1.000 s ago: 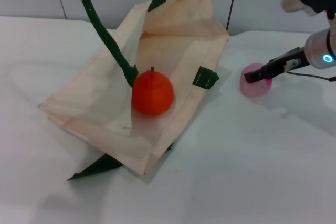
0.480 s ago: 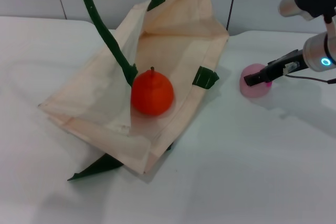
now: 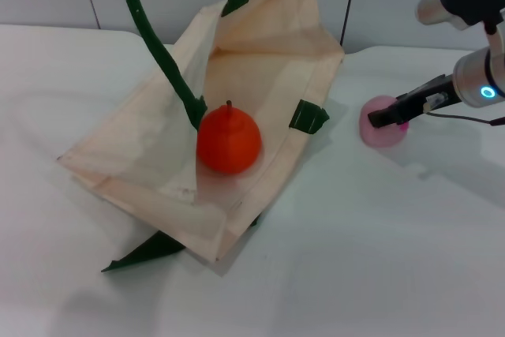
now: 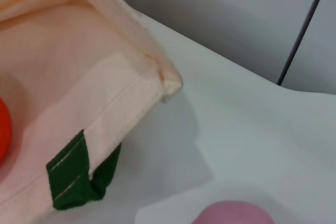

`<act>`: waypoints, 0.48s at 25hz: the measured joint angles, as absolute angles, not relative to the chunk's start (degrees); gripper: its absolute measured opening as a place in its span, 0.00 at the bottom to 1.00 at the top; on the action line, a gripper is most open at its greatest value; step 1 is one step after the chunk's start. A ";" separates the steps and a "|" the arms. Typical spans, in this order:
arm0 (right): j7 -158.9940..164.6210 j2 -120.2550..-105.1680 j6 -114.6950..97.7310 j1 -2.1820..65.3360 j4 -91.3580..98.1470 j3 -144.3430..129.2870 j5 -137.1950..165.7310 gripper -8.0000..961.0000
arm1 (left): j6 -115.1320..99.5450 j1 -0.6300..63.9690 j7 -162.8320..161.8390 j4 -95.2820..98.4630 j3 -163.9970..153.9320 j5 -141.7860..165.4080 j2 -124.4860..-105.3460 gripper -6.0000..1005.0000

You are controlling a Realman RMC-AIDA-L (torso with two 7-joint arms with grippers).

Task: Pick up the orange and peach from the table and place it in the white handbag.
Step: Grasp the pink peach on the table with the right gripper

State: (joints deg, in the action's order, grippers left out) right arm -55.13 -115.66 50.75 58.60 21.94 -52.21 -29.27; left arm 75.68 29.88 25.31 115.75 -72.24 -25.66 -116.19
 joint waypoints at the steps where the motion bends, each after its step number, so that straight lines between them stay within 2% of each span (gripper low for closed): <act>1: -55.18 -115.66 50.90 58.69 21.92 -52.23 -29.23 0.73 | 75.68 29.88 25.31 115.75 -72.24 -25.66 -116.19 0.15; 12: -55.01 -115.67 51.34 58.86 22.29 -52.09 -29.40 0.61 | 75.68 29.39 25.42 115.74 -72.24 -25.28 -116.19 0.15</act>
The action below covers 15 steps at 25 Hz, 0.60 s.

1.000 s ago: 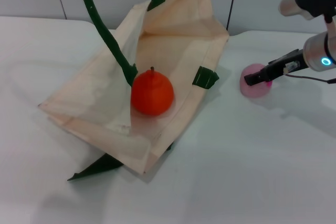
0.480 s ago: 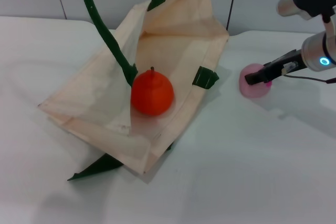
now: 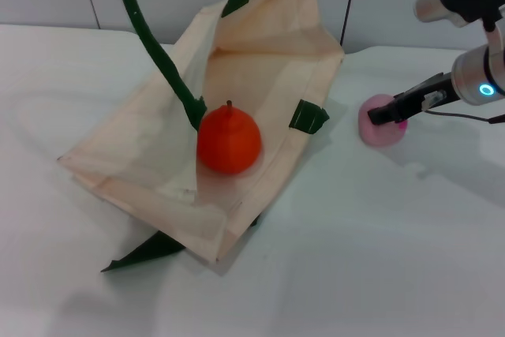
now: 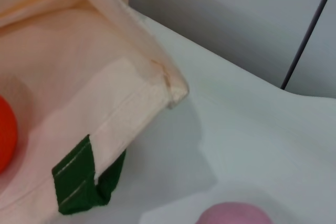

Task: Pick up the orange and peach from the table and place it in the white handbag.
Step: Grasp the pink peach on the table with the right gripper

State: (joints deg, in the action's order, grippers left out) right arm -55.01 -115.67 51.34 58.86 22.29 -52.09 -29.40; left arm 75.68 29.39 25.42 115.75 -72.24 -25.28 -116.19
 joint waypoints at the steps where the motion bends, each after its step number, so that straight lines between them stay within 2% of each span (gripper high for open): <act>1: -54.97 -115.67 51.34 58.84 22.35 -51.94 -29.44 0.60 | 75.68 29.37 25.43 115.74 -72.24 -25.09 -116.19 0.15; 15: -54.52 -116.04 57.09 56.94 29.06 -51.54 -30.04 0.47 | 76.33 28.20 25.67 115.57 -72.24 -24.17 -116.19 0.16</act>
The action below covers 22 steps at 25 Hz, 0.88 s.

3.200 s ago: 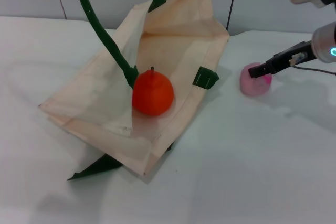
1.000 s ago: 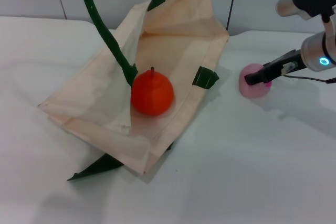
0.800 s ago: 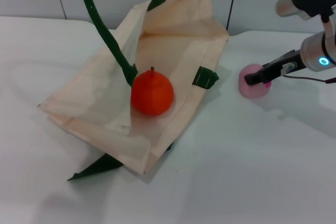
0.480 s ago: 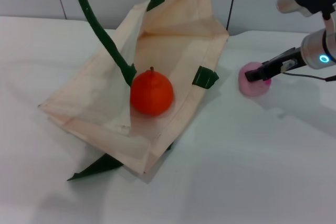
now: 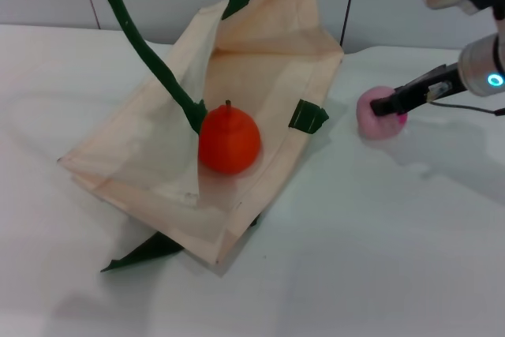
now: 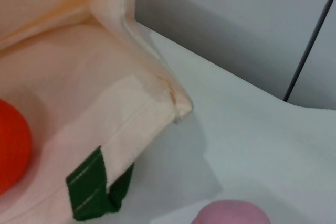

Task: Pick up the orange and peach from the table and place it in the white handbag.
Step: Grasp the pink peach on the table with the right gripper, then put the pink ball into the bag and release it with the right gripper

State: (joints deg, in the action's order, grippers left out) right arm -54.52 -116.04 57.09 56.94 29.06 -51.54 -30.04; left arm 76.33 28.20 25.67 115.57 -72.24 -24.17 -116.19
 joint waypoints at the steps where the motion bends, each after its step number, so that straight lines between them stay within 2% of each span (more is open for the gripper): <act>1: -54.38 -116.13 58.59 56.17 30.99 -51.58 -30.65 0.47 | 76.36 28.08 25.76 115.57 -72.23 -24.13 -116.19 0.16; 5: -53.86 -116.34 67.03 50.55 43.19 -52.14 -35.95 0.44 | 76.45 27.79 25.94 115.57 -72.11 -24.07 -116.19 0.16; 11: -53.27 -116.49 73.84 45.81 53.91 -53.43 -43.19 0.44 | 76.47 27.77 25.94 115.57 -71.90 -24.06 -116.19 0.16; 22: -53.18 -116.48 72.38 45.77 55.29 -66.89 -56.10 0.43 | 76.47 28.82 25.88 115.10 -72.09 -23.41 -116.19 0.16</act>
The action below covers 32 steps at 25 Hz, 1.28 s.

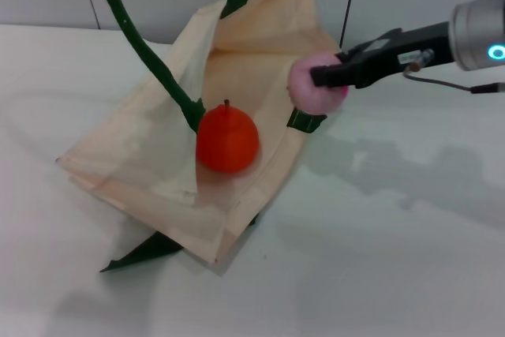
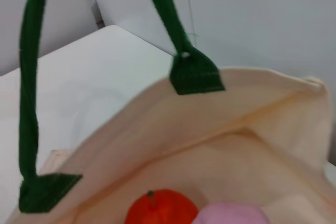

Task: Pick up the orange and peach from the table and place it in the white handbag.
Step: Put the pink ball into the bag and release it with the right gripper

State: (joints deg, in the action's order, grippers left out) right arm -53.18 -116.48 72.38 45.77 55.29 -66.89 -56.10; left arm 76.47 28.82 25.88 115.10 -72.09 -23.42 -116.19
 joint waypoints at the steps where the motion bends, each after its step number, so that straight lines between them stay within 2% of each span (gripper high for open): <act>1: -53.18 -116.45 71.70 45.93 55.04 -67.61 -56.66 0.42 | 76.47 28.97 25.83 115.09 -72.14 -23.58 -116.19 0.16; 17: -57.11 -116.35 55.91 57.03 39.01 -74.82 -60.09 0.42 | 76.14 30.85 24.76 115.37 -75.76 -24.00 -116.25 0.17; 32: -59.63 -116.40 50.97 62.56 29.32 -74.95 -60.85 0.43 | 76.19 31.91 24.69 115.06 -76.76 -24.00 -116.27 0.17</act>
State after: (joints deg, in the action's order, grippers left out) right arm -59.63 -116.40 50.97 62.56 29.32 -74.95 -60.85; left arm 76.19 31.91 24.69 115.06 -76.76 -24.00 -116.27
